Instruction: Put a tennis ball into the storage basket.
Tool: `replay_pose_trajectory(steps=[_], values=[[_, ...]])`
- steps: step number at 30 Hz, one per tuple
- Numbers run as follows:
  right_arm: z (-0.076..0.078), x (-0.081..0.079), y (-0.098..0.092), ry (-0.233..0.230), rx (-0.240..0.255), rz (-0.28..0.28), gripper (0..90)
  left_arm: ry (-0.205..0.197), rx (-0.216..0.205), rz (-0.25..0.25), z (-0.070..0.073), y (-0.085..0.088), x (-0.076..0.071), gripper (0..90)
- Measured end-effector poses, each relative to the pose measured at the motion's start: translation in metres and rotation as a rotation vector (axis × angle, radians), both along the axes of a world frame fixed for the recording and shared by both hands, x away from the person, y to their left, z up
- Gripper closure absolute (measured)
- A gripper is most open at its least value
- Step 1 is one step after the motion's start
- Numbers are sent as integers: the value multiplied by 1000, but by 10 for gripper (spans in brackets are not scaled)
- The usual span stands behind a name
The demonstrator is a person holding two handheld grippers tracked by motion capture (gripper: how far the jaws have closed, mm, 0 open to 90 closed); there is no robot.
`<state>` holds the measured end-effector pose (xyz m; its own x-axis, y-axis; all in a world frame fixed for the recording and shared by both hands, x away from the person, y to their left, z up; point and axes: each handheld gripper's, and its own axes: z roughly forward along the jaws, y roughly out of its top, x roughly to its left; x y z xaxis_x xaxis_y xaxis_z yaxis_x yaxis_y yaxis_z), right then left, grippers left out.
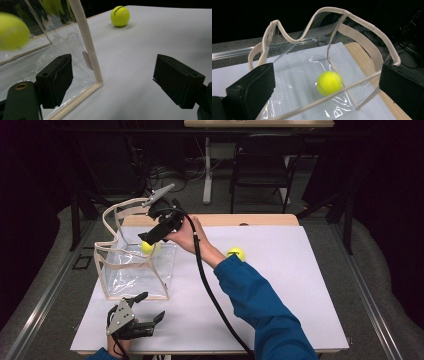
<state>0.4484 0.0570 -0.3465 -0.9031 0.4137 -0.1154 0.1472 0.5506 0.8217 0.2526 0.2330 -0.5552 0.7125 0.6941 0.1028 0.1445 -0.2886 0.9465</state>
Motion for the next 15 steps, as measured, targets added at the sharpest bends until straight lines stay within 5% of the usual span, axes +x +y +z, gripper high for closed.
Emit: replay_pose_trajectory(steps=[6, 7, 15], values=[[0, 0, 0, 0, 0, 0, 0, 0, 0, 0, 0, 0, 0, 161], [1, -5, -24, -7, 7, -8, 0, 0, 1, -1, 0, 0, 0, 161], [-3, -10, -46, -4, 17, -19, 0, -1, 4, 0, 0, 0, 0, 161]])
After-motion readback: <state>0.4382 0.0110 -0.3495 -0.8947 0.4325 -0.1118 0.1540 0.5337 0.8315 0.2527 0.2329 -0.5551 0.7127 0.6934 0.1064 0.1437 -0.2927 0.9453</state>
